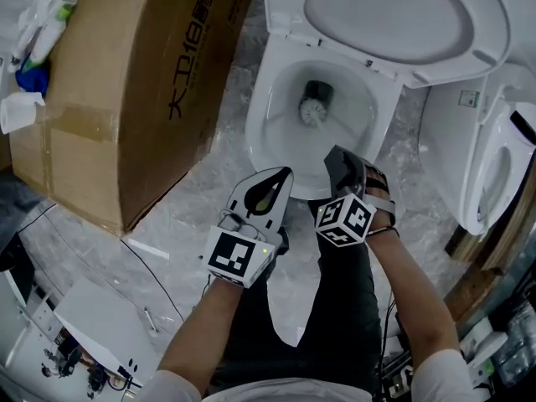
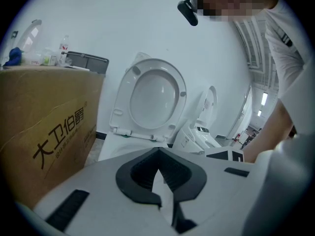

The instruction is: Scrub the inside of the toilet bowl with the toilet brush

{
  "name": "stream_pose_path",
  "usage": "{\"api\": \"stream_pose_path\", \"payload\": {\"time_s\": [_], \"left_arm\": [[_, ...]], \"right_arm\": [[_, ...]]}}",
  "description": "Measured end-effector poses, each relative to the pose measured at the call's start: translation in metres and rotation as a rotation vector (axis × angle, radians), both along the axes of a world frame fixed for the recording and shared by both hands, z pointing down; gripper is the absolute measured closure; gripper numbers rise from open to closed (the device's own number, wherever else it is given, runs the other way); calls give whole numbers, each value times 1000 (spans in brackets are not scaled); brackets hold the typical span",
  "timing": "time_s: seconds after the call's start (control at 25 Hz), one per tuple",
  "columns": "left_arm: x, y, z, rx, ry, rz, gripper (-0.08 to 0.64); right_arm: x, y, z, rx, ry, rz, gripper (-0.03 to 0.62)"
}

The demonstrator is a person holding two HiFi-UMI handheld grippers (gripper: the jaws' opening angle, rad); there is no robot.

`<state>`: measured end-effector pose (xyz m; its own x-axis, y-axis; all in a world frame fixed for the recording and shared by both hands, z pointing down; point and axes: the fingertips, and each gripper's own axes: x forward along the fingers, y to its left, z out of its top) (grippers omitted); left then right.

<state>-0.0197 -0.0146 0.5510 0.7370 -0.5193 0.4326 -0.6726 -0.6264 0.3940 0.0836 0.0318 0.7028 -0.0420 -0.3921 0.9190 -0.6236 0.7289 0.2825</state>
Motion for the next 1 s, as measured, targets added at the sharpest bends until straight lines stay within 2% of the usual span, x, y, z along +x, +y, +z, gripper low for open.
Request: {"api": "stream_pose_path", "payload": {"time_s": [0.68,0.84,1.0], "left_arm": [[14,-25,39,14,0,-8,552],[13,-30,38,23,1,-6,552],[14,-27,26,17,-1,-1,552]], "right_arm": [[20,-40,54,-8,61,-12,437],[25,-47,51,11,41,29,437],[30,-43,27,10,-5,99,437]]}}
